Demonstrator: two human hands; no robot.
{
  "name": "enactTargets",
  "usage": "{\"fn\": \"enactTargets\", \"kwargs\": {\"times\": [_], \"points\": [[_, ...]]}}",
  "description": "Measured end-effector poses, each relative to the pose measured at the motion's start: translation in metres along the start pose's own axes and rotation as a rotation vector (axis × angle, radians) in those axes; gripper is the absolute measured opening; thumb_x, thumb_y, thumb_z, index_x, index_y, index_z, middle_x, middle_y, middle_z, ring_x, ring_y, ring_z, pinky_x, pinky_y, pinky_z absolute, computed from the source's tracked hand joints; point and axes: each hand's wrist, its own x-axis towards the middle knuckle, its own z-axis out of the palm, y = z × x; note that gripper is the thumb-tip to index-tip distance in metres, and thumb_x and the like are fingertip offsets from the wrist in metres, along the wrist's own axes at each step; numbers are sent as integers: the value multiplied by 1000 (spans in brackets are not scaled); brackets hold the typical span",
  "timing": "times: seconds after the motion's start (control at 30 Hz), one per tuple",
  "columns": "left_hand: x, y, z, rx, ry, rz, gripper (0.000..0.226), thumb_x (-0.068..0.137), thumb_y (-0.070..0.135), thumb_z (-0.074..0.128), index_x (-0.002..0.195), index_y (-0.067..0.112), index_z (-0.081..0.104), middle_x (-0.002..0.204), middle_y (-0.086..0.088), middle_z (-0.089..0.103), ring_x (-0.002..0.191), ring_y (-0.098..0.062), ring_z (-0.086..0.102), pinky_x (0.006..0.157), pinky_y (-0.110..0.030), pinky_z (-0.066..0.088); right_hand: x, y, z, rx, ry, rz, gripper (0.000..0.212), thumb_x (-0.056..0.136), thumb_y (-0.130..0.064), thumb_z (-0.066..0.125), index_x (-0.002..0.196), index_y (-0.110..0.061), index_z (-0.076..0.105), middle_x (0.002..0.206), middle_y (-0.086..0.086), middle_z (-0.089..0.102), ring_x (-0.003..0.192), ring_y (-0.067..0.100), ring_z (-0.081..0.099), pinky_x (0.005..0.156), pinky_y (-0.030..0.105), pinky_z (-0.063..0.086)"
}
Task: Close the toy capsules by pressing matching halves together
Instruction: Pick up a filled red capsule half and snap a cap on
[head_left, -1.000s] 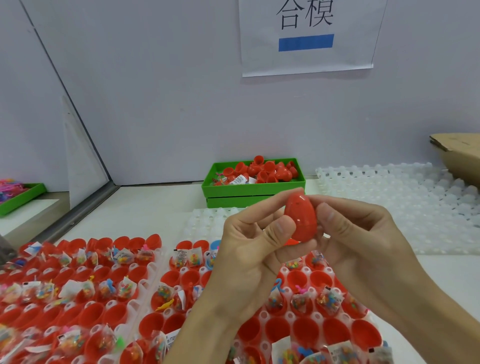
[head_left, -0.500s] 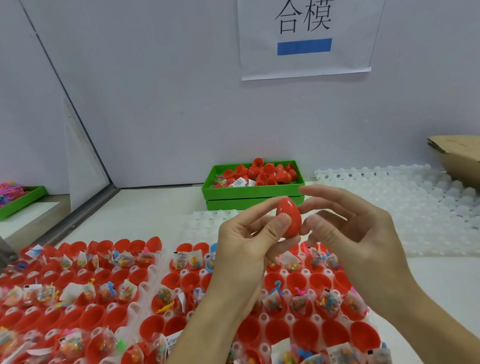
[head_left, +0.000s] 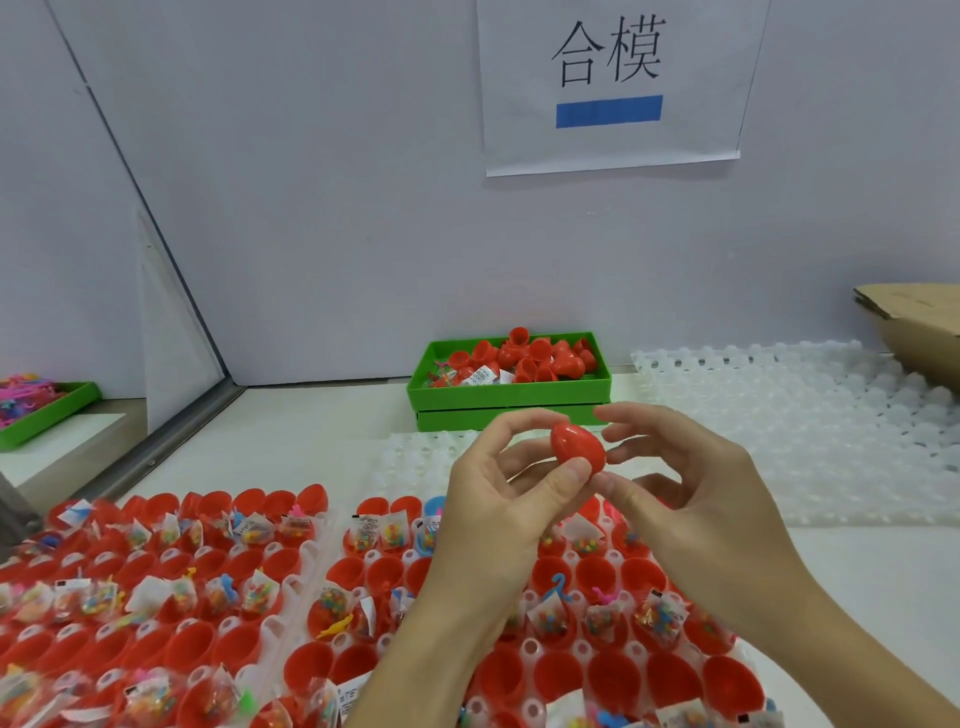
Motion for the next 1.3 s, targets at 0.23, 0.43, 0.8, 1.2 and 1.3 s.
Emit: {"fn": "enactTargets", "kwargs": {"times": [0.23,0.43,0.8,1.2,1.3], "points": [[-1,-2,1,187,39,36,37,87,10,74,113,35,62,100,1,76,94,-16,73,74,-26,59,-2,4,4,-73,-20,-32,34,81,-11,77,102,-37,71,97,-15,69,90,9,67,62,25,55],[-3,0,-2,456,-22,161,50,93,14,66,130,44,52,127,27,57,120,3,55,86,-13,51,1,6,0,-150,-30,-23,38,88,-5,68,106,-39,70,93,-22,67,91,6,63,64,17,51],[7,9,-6,863,-37,374,41,85,-2,69,117,24,69,101,11,64,93,-5,62,83,-23,55,6,4,-1,290,-77,221,13,91,-15,62,95,-25,70,77,9,74,65,16,68,66,22,57],[131,59,-24,1100,-76,115,5,91,11,66,94,13,62,85,-6,70,77,-23,66,76,-36,54,132,-3,26,97,-74,155,16,98,-18,58,108,-11,69,88,7,76,76,17,74,64,26,59],[165,60,-34,1052,-87,30,7,92,12,67,99,13,64,86,-8,71,75,-20,66,74,-34,54,165,7,32,-7,-99,120,13,95,-16,64,105,-13,70,89,13,76,77,24,75,76,39,62]]}}
